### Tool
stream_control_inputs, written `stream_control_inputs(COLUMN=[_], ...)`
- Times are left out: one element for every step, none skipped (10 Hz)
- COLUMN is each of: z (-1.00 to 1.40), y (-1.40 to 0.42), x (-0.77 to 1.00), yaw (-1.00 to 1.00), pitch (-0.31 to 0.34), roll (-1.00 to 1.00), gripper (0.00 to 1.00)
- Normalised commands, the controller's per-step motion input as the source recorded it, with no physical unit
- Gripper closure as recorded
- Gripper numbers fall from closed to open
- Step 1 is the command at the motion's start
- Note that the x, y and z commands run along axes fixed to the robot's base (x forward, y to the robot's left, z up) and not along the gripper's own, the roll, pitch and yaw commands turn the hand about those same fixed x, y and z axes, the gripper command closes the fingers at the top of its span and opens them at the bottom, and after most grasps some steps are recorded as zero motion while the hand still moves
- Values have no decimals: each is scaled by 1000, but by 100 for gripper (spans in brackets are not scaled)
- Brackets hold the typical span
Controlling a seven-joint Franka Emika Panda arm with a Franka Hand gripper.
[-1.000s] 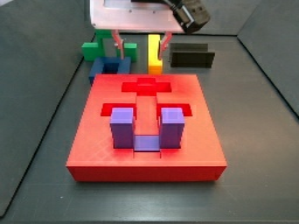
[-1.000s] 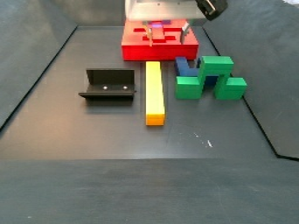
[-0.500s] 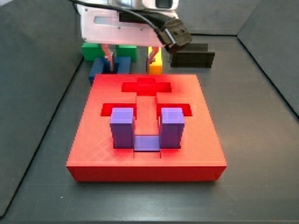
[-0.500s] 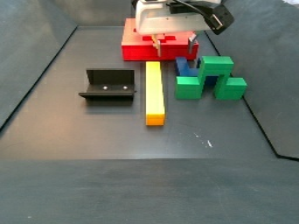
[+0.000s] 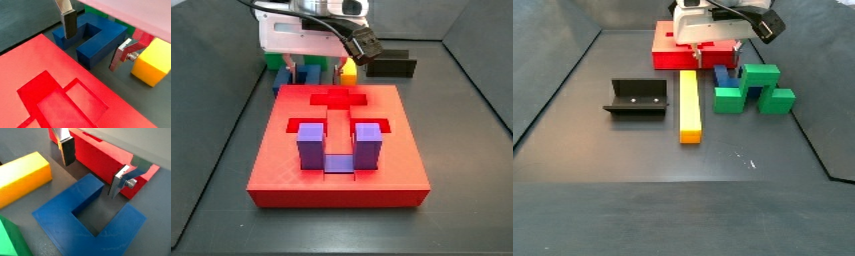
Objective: Pick up the blue object. Move up. Place the blue object on the fixture. Regrasp the blue object. Move to above the board. Insert the blue object.
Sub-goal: Pick up the blue object.
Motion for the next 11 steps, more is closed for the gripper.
stream_control_inputs(z=[-214,-220,-157,-140,-183,-171,-174,-194,-100,-23,-60], y=[20,11,6,0,0,3,17,71,71,0,-49], x=[0,0,0,0,0,40,43,9,0,0,0], yaw=[0,0,0,0,0,0,0,0,-20,0,-3], pitch=[0,0,6,20,26,43,50,49,29,6,0], roll=[113,133,153,177,193,203,213,214,111,70,77], gripper=[0,0,0,0,0,0,0,0,0,0,0])
